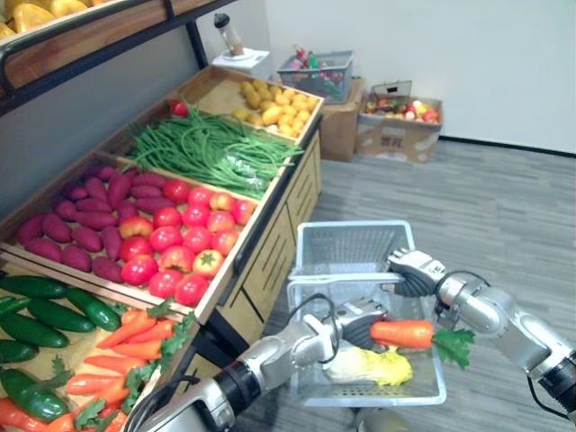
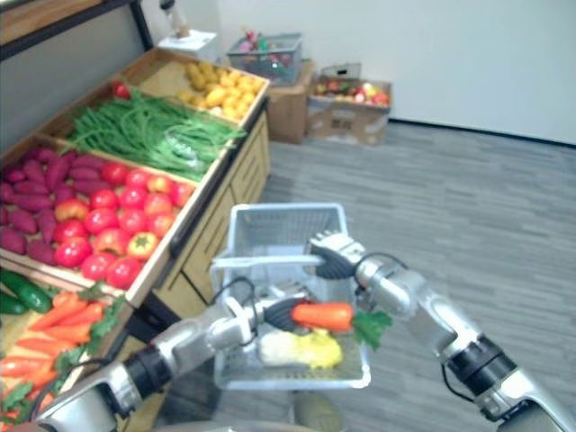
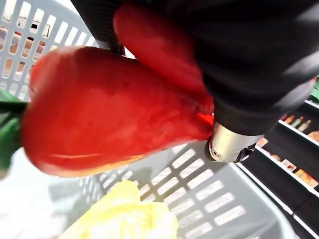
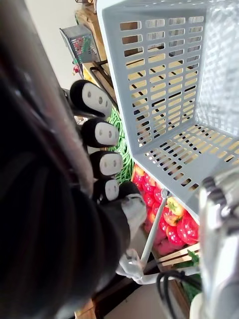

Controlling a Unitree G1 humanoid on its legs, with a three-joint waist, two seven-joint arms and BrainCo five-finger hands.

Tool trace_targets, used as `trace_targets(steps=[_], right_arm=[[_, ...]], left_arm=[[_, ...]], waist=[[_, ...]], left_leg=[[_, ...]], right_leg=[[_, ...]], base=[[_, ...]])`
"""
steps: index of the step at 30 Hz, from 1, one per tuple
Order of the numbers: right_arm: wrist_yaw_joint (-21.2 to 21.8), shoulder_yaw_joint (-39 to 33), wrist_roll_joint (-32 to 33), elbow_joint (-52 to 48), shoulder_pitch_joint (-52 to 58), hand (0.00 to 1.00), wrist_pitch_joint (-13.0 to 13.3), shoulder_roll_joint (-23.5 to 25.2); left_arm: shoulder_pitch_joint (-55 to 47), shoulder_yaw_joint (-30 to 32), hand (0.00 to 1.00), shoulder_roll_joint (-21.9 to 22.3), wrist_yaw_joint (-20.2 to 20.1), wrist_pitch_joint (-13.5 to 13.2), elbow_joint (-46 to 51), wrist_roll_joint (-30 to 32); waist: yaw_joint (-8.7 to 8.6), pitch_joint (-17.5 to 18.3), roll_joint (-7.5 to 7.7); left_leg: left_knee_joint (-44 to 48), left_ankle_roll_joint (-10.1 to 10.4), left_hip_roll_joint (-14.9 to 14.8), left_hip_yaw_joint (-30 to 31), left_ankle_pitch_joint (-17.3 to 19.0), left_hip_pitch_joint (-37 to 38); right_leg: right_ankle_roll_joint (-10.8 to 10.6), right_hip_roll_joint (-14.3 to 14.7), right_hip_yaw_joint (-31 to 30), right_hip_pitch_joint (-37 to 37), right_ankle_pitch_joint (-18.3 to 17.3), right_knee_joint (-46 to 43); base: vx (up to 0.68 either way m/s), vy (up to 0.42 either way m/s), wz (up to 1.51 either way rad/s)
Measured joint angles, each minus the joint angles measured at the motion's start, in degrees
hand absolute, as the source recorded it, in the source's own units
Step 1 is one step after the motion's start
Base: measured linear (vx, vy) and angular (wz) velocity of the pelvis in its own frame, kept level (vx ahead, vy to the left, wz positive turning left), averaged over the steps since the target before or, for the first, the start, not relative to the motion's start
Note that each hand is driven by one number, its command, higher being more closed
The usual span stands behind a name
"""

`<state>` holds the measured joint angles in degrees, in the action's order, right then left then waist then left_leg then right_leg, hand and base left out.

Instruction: Pick vegetable in the basket

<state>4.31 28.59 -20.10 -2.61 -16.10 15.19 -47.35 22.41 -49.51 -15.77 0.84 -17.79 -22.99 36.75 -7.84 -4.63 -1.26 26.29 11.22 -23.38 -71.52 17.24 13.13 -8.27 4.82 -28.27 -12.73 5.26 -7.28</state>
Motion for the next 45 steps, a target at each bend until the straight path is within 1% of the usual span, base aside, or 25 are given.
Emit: trace_targets(steps=[2, 5, 9, 12, 13, 17, 20, 21, 24, 26, 32, 34, 37, 42, 44, 45], right_arm=[[0.0, -0.45, 0.46, 0.0, -0.71, 1.0, 0.01, 1.19], [0.04, -0.57, 0.48, 0.0, -0.92, 1.0, 0.01, 2.44], [0.42, -0.55, 0.48, 0.28, -0.91, 1.0, -0.01, 3.42], [0.6, -0.57, 0.47, 0.77, -1.15, 1.0, -0.1, 3.47], [0.6, -0.6, 0.48, 1.09, -1.41, 1.0, -0.25, 3.5], [1.17, -1.03, 0.5, 1.41, -1.84, 1.0, -0.38, 4.71], [1.54, -1.28, 0.5, 2.17, -1.83, 1.0, -0.56, 6.12], [2.22, -1.54, 0.52, 3.3, -1.82, 1.0, -0.75, 6.93], [2.51, -1.93, 0.5, 4.71, -1.67, 1.0, -1.12, 7.77], [2.56, -3.5, 0.5, 5.34, -0.55, 1.0, -1.13, 8.24], [2.78, -6.96, 0.37, 5.83, 3.02, 1.0, -2.31, 8.82], [3.09, -8.14, 0.34, 6.36, 3.99, 1.0, -2.47, 9.16], [3.58, -8.57, 0.3, 8.19, 4.15, 1.0, -2.74, 9.19], [4.49, -12.54, 0.06, 9.56, 6.64, 1.0, -2.88, 10.62], [4.56, -13.16, -0.16, 10.01, 7.35, 1.0, -3.25, 10.94], [4.69, -14.83, -0.31, 10.07, 8.77, 1.0, -3.43, 11.51]], left_arm=[[0.23, 0.0, 1.0, 1.7, 0.02, 0.73, -3.21, 1.6], [0.33, 0.03, 1.0, 3.87, 0.06, 1.04, -7.84, 3.14], [0.44, 0.05, 1.0, 4.68, 0.06, 1.14, -11.68, 5.47], [1.17, -0.19, 1.0, 5.08, 0.03, 1.82, -14.69, 7.97], [1.41, -0.23, 0.0, 5.26, 0.03, 1.83, -16.29, 8.98], [1.58, -0.22, 0.0, 5.43, -0.7, 2.39, -19.38, 9.93], [1.69, -0.11, 0.0, 5.74, -1.25, 3.58, -20.89, 10.87], [1.91, 0.09, 0.0, 5.97, -1.51, 4.29, -21.3, 11.21], [2.36, 0.68, 0.0, 6.78, -2.15, 5.0, -23.0, 11.25], [2.53, 1.49, 0.0, 7.16, -2.34, 5.6, -23.0, 11.37], [2.77, 2.96, 0.0, 7.44, -2.37, 6.13, -22.99, 11.77], [3.14, 2.97, 0.0, 7.5, -2.44, 6.23, -22.99, 11.77], [3.83, 2.96, 0.0, 7.56, -3.65, 6.5, -22.99, 11.79], [4.82, 3.26, 0.0, 7.57, -4.14, 6.81, -22.27, 11.91], [4.81, 3.22, 0.0, 7.57, -5.38, 6.83, -20.4, 11.92], [4.81, 3.18, 0.0, 7.48, -5.97, 6.81, -17.54, 11.92]], waist=[[-0.05, 0.22, 0.09], [-0.07, 0.33, 0.2], [-0.11, 0.31, 0.28], [-0.17, 0.31, 0.28], [-0.28, 0.31, 0.28], [-0.9, 0.26, 0.36], [-1.34, 0.24, 0.38], [-1.33, 0.18, 0.49], [-1.4, 0.05, 0.75], [-1.38, -0.14, 1.04], [-1.21, -0.37, 1.42], [-1.45, -0.43, 1.51], [-1.16, -0.48, 1.6], [-0.76, -0.71, 1.96], [-0.68, -0.72, 1.99], [-0.33, -0.84, 2.18]], left_leg=[[-0.01, 0.0, -0.01, -0.01, 0.0, 0.01], [-0.02, -0.08, -0.06, -0.03, 0.04, 0.0], [-0.03, -0.13, -0.21, -0.33, 0.04, 0.0], [-0.16, -0.17, -0.28, -0.5, 0.01, 0.04], [-0.19, -0.17, -0.28, -0.62, 0.01, 0.07], [-0.47, -0.19, -0.21, -0.76, -0.01, 0.16], [-1.28, -0.37, 0.36, -0.61, -0.18, 0.24], [-1.51, -0.43, 0.61, -0.36, -0.21, 0.24], [-2.27, -0.79, 1.24, 0.22, -0.52, 0.27], [-3.09, -1.0, 1.96, 1.06, -0.85, -0.04], [-3.65, -1.13, 2.34, 2.26, -0.98, -0.27], [-4.01, -1.32, 2.59, 3.14, -1.16, -0.9], [-4.15, -1.34, 2.7, 3.42, -1.18, -1.08], [-4.17, -1.54, 2.8, 5.15, -1.3, -2.03], [-4.17, -1.64, 2.78, 6.39, -1.35, -2.53], [-4.13, -1.75, 2.76, 7.2, -1.4, -3.08]], right_leg=[[0.0, 0.02, 0.01, -0.01, 0.0, 0.0], [-0.01, -0.03, 0.07, 0.01, -0.03, 0.23], [0.0, -0.12, 0.57, -0.02, -0.03, 0.9], [0.01, -0.14, 0.81, -0.02, -0.01, 1.2], [0.01, -0.14, 0.81, -0.02, -0.01, 1.23], [0.01, -0.16, 1.02, 0.06, 0.0, 1.22], [0.0, -0.56, 1.41, 0.2, 0.0, 1.26], [0.0, -0.78, 1.59, 0.38, -0.01, 1.32], [-0.01, -1.51, 2.05, 0.93, -0.01, 1.81], [-0.01, -2.28, 2.75, 1.2, -0.01, 2.25], [-0.08, -3.04, 3.82, 2.11, 0.04, 3.04], [-0.09, -3.48, 4.54, 2.07, 0.04, 3.18], [-0.09, -3.68, 4.84, 2.09, 0.04, 3.22], [-0.09, -4.41, 6.37, 2.21, 0.04, 3.25], [-0.1, -4.8, 7.3, 2.52, 0.03, 3.41], [-0.1, -5.16, 8.13, 2.68, 0.02, 3.5]], base=[[0.0, 0.0, 0.0], [0.0, 0.0, 0.0], [0.01, 0.011, -0.02], [0.0, 0.0, 0.0], [0.0, 0.0, 0.0], [0.01, 0.007, 0.0], [0.0, 0.015, 0.04], [-0.01, 0.026, 0.09], [-0.02, 0.021, 0.13], [-0.03, 0.019, 0.18], [0.0, 0.021, 0.11], [0.0, 0.015, 0.17], [-0.01, 0.017, 0.08], [-0.02, 0.008, 0.17], [-0.04, 0.002, 0.26], [-0.05, 0.001, 0.27]])
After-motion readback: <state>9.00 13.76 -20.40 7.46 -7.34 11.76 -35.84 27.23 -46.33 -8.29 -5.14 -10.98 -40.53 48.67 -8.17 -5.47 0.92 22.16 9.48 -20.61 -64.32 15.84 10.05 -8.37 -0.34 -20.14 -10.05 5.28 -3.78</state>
